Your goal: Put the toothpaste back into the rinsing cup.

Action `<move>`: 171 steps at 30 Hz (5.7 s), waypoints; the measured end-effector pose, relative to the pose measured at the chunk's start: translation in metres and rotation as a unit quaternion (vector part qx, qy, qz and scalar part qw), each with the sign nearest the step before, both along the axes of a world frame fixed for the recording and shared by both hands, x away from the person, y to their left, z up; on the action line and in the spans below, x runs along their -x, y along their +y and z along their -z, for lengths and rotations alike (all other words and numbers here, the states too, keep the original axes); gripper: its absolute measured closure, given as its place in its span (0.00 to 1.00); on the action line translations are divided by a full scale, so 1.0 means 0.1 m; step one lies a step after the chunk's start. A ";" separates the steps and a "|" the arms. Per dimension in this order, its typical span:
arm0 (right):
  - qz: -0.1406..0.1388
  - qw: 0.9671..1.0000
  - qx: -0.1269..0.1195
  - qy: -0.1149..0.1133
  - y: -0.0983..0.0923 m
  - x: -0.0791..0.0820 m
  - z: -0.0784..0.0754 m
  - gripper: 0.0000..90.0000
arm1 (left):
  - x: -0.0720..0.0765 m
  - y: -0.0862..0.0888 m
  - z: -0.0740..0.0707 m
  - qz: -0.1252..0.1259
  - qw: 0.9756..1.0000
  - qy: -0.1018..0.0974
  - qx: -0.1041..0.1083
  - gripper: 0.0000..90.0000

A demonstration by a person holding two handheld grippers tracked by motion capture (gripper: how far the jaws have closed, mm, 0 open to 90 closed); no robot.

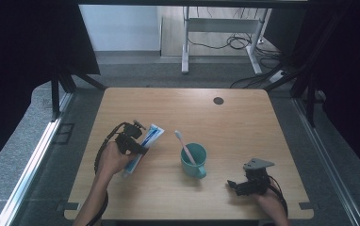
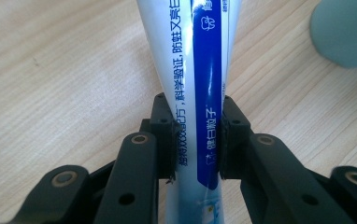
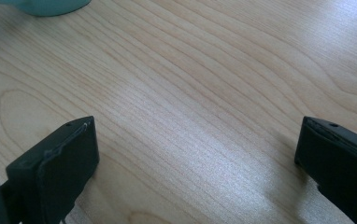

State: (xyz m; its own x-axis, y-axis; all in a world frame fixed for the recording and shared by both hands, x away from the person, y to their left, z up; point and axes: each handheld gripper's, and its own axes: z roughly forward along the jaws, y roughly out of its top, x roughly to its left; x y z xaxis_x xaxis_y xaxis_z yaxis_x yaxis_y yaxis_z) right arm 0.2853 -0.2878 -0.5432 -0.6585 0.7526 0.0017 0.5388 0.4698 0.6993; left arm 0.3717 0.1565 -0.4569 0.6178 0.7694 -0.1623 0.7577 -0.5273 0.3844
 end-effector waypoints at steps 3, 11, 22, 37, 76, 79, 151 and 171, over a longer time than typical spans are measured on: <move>0.000 1.000 -0.001 0.000 0.00 0.00 0.00 0.00 | 0.03 0.03 -0.05 0.004 1.000 -0.014 0.015 0.81; 0.000 1.000 -0.001 0.000 0.00 0.00 0.00 0.00 | 0.10 0.08 -0.15 0.011 0.998 -0.046 0.040 0.81; 0.000 1.000 -0.001 0.000 0.00 0.00 0.00 0.00 | 0.19 0.15 -0.25 0.014 0.993 -0.085 0.078 0.81; 0.001 1.000 -0.001 0.001 0.00 0.00 0.00 0.00 | 0.33 0.17 -0.38 0.025 0.984 -0.126 0.120 0.81; 0.000 1.000 0.000 0.001 0.00 0.00 0.00 0.00 | 0.48 -0.36 -0.70 0.094 0.959 -0.177 0.201 0.81; 0.000 1.000 0.000 0.000 0.00 0.00 0.00 0.00 | 0.47 -0.42 -0.72 0.096 0.958 -0.177 0.206 0.81; 0.000 1.000 0.000 -0.001 0.00 0.00 0.00 0.00 | 0.23 -1.36 -0.47 0.099 0.936 -0.229 0.249 0.81; 0.000 1.000 -0.001 0.000 0.00 0.00 0.00 0.00 | 0.28 -1.41 -0.29 0.100 0.937 -0.231 0.244 0.81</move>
State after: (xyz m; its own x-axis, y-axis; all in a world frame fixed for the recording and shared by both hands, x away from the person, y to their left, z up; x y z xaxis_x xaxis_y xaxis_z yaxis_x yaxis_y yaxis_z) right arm 0.2852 -0.2877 -0.5432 -0.6589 0.7522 0.0024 0.5382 0.4692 0.7001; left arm 0.3433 0.0152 -0.4282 0.8328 0.5347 -0.1437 0.3555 -0.3173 0.8792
